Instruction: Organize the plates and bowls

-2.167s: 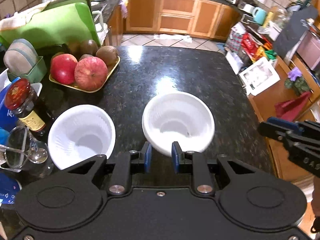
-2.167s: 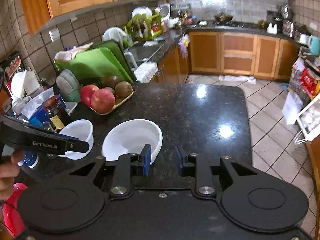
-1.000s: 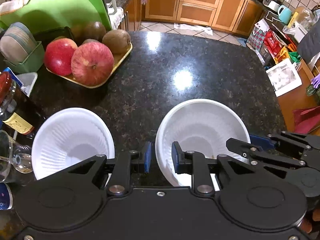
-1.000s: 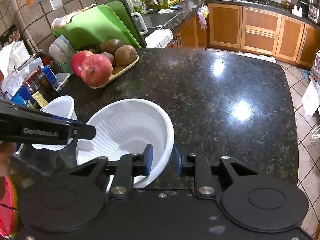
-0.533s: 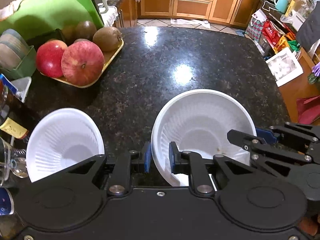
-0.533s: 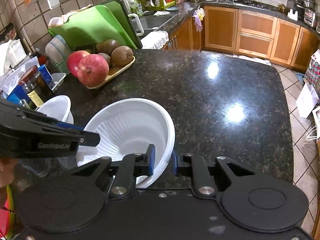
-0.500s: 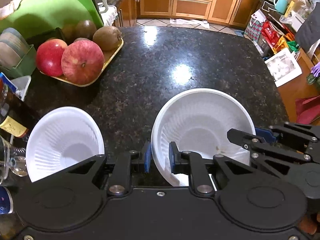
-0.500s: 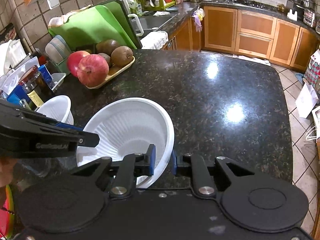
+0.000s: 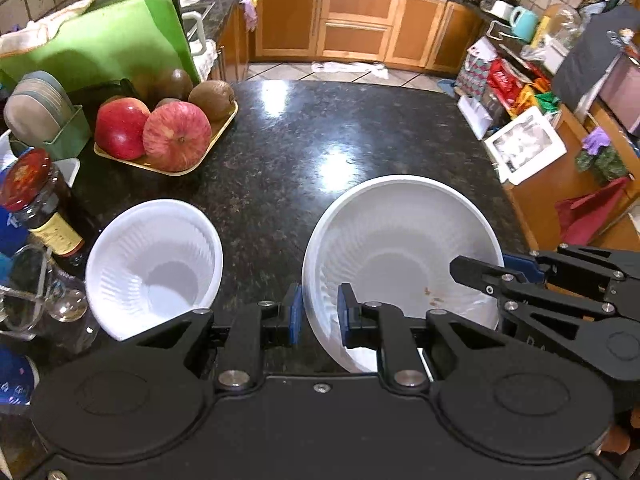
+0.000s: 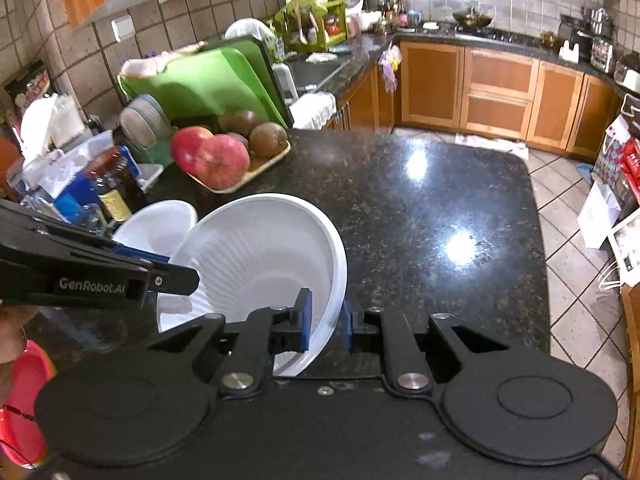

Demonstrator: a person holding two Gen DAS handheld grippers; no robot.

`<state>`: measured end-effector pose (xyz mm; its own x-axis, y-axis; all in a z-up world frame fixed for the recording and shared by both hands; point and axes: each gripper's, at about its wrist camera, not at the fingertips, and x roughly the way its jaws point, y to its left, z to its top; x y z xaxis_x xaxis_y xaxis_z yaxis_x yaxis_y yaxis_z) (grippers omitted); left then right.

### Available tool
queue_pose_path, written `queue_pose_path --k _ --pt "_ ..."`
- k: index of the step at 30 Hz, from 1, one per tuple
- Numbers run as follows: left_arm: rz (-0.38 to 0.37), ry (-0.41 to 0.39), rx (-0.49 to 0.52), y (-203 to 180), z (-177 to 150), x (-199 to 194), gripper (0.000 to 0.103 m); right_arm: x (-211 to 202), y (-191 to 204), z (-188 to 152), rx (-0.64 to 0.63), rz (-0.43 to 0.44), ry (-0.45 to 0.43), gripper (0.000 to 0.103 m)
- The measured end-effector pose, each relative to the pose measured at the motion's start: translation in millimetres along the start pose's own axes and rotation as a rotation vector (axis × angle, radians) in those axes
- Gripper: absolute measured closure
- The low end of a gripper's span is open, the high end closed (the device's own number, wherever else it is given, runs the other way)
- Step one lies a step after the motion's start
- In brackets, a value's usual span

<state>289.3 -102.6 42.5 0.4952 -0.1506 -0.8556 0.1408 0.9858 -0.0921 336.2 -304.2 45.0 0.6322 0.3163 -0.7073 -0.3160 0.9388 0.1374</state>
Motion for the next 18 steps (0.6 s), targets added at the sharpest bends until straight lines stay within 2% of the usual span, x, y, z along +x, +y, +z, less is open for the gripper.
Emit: queue_pose_path --k 10,18 --pt "-0.011 -0.083 0.106 -1.8 -48.5 -73.4 0.079 -85.8 45.8 -37.1 0.002 -0.019 -0.080 0.085" --pt "-0.049 -0.059 0.149 10.1 -90.5 -105.6 0.079 -132.2 82.4 -79.4 0.019 -0.011 -0.114 0.085"
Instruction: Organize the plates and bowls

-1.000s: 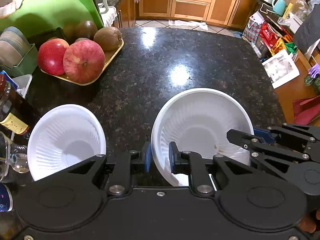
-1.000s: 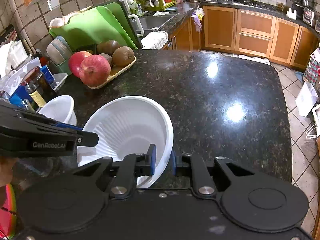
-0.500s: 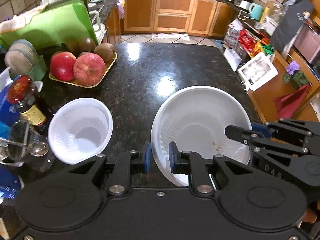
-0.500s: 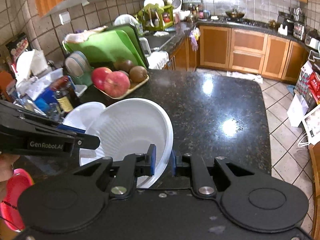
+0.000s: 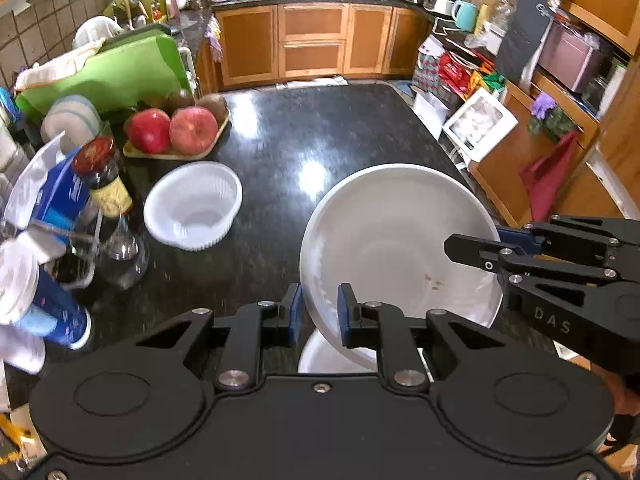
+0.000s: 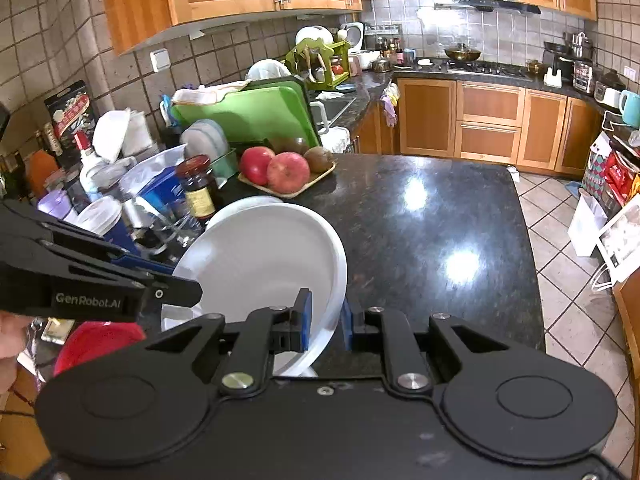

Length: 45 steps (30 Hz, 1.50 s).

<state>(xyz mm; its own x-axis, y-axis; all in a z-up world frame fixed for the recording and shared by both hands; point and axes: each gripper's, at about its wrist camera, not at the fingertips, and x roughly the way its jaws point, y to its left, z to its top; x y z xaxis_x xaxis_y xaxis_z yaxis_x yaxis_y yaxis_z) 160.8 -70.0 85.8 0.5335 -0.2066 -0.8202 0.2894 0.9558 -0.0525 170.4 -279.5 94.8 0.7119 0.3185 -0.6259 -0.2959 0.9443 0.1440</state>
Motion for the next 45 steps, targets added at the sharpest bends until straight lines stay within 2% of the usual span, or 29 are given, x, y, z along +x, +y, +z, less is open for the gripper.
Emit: queue_pose_path --k 4,11,21,28,45 --pt "0.000 0.008 0.021 -2.8 -18.8 -7.1 0.079 -10.3 13.9 -21.4 0.005 0.007 0.013 0.084" --pt "-0.014 0.099 0.035 -4.5 -40.2 10.1 0.079 -2.1 22.6 -46.9 0.033 0.003 0.066 0.084" --pt "-0.019 0.180 0.003 -3.0 -49.0 37.7 0.078 27.2 21.1 -58.2 0.057 0.017 0.142 0.084" --pt "-0.029 0.179 -0.004 2.9 -52.8 41.7 0.078 36.7 21.0 -58.8 0.050 0.020 0.162 0.082" --pt "-0.032 0.148 -0.018 6.9 -50.3 33.0 0.078 34.8 11.3 -53.6 0.041 -0.023 0.120 0.080"
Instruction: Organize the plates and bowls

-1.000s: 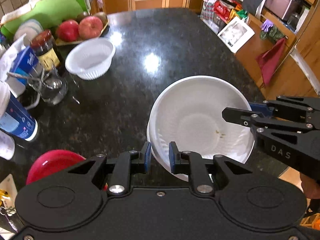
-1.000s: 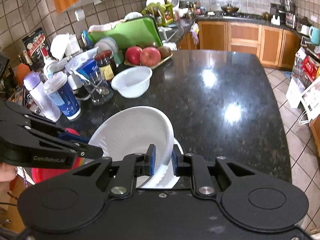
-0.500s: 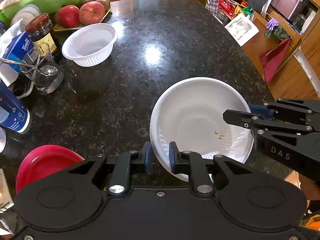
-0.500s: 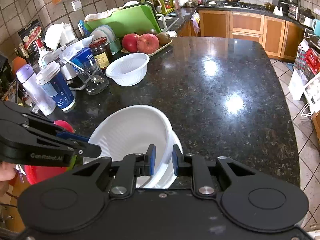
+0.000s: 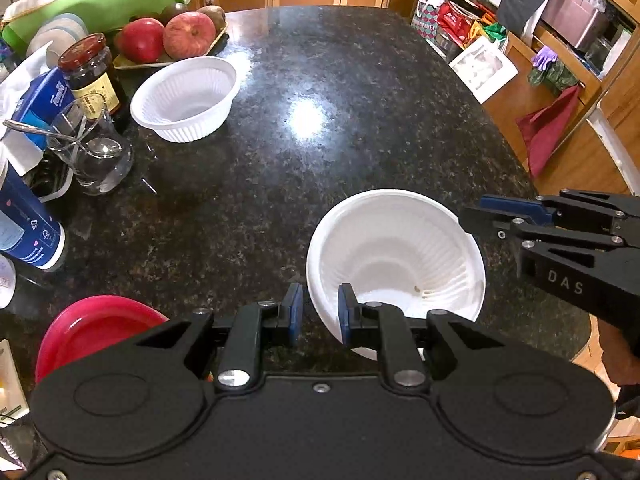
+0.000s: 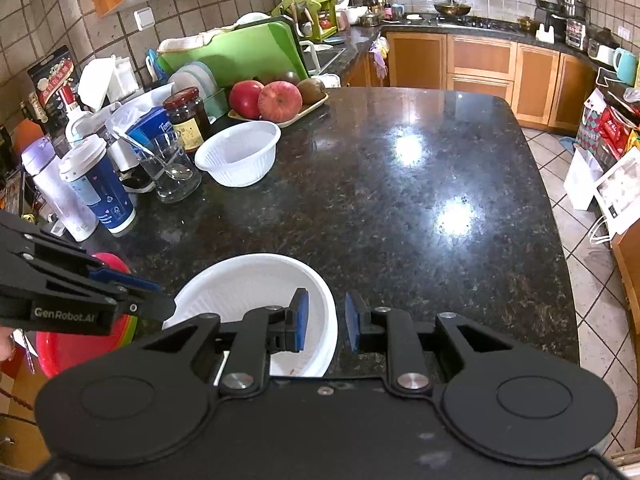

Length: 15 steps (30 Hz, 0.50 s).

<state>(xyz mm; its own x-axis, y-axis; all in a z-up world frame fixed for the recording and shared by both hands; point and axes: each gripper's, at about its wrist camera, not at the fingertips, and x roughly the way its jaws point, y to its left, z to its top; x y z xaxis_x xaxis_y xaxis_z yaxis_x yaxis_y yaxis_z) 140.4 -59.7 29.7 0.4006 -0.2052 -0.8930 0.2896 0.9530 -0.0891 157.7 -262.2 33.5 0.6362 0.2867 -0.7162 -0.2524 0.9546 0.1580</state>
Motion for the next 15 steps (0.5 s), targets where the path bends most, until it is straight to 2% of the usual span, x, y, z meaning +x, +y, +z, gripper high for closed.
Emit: queue_pose_path --k 7,15 --pt "0.033 -0.039 -0.038 10.8 3.2 -8.3 0.078 -7.5 2.2 16.7 -0.002 0.052 -0.030 0.080" --pt "0.108 -0.148 -0.140 44.0 20.3 -25.8 0.077 -8.5 13.4 57.5 -0.030 0.131 -0.068 0.080"
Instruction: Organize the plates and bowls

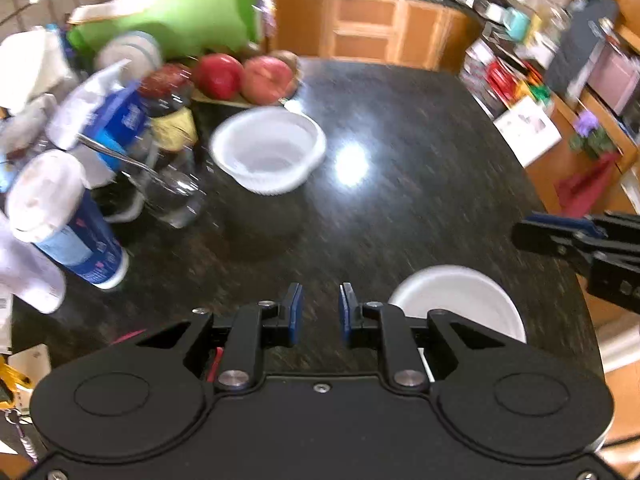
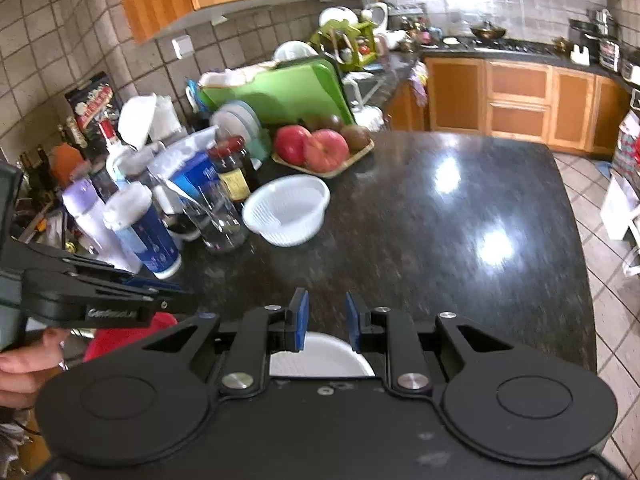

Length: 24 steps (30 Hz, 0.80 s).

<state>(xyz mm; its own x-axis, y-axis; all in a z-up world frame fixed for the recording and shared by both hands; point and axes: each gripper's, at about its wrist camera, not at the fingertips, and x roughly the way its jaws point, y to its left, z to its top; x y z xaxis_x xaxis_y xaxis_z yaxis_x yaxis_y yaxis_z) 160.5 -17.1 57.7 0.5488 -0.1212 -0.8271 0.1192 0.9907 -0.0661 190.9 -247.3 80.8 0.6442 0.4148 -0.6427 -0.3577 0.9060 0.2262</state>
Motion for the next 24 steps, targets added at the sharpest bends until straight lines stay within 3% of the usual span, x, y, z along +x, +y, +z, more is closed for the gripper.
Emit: queue_pose_path --k 9,24 --pt "0.084 -0.075 -0.114 32.5 47.4 7.6 0.077 36.5 13.3 50.8 -0.049 0.039 0.011 0.079" --pt "0.116 0.014 -0.223 61.9 91.8 73.3 0.077 137.5 1.1 107.0 -0.047 0.049 0.095 0.080"
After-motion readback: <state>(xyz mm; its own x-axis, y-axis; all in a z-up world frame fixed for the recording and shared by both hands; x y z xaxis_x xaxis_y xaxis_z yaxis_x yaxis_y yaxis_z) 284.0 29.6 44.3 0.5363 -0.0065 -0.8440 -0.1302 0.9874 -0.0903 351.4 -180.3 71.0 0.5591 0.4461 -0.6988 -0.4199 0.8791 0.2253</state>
